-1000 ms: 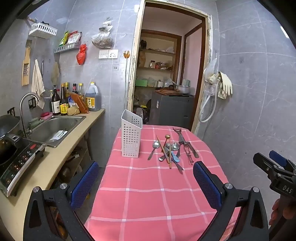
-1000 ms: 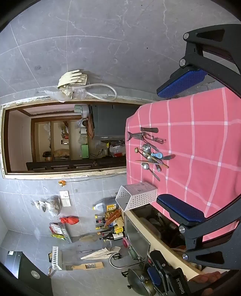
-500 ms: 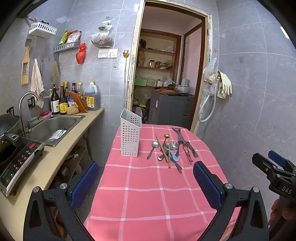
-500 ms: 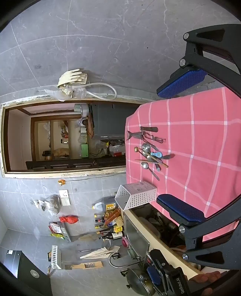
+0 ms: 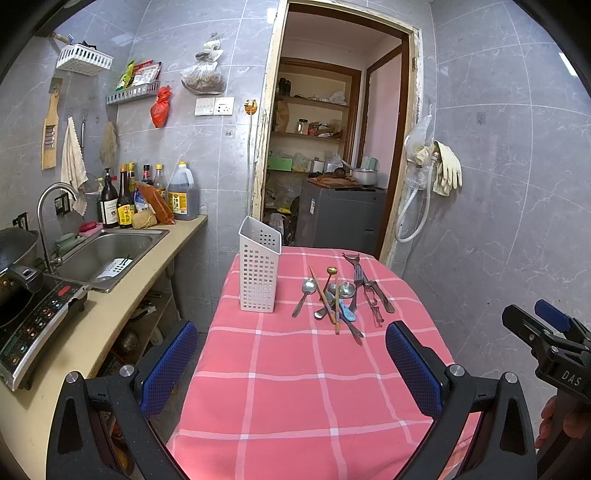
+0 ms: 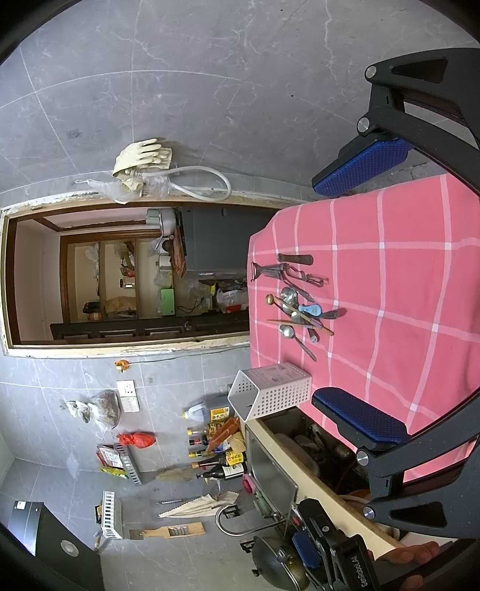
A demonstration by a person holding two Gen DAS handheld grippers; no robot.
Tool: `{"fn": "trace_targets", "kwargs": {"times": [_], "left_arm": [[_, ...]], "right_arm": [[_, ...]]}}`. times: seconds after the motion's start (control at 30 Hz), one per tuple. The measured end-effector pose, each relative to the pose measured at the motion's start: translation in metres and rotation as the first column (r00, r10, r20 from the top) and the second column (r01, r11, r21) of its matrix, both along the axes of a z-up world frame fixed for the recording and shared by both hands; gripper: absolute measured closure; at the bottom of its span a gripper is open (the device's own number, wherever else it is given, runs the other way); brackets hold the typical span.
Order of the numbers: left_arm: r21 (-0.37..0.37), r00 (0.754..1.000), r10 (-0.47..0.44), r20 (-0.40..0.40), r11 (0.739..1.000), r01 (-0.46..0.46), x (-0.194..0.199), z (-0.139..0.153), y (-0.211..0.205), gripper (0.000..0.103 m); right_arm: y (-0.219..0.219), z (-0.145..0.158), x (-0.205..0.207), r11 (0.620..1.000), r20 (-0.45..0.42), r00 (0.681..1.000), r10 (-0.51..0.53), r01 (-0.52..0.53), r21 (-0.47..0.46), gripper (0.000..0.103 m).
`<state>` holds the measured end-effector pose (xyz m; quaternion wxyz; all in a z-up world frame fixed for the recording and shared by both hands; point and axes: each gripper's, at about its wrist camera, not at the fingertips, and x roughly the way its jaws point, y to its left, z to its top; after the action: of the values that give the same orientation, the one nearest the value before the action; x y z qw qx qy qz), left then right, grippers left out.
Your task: Organize utensils
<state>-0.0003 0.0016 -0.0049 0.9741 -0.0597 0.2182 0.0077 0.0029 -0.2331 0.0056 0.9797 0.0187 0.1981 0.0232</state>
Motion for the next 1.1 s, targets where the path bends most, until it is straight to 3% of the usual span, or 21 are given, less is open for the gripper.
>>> {"fn": "trace_targets", "kwargs": {"times": [1.1], "left_arm": [[0.001, 1.000, 0.000, 0.001, 1.000, 0.000, -0.0003, 0.0006, -0.0002, 0.001]], "right_arm": [[0.0008, -0.0024, 0.0020, 1.000, -0.007, 1.000, 0.000, 0.000, 0.004, 0.001]]}}
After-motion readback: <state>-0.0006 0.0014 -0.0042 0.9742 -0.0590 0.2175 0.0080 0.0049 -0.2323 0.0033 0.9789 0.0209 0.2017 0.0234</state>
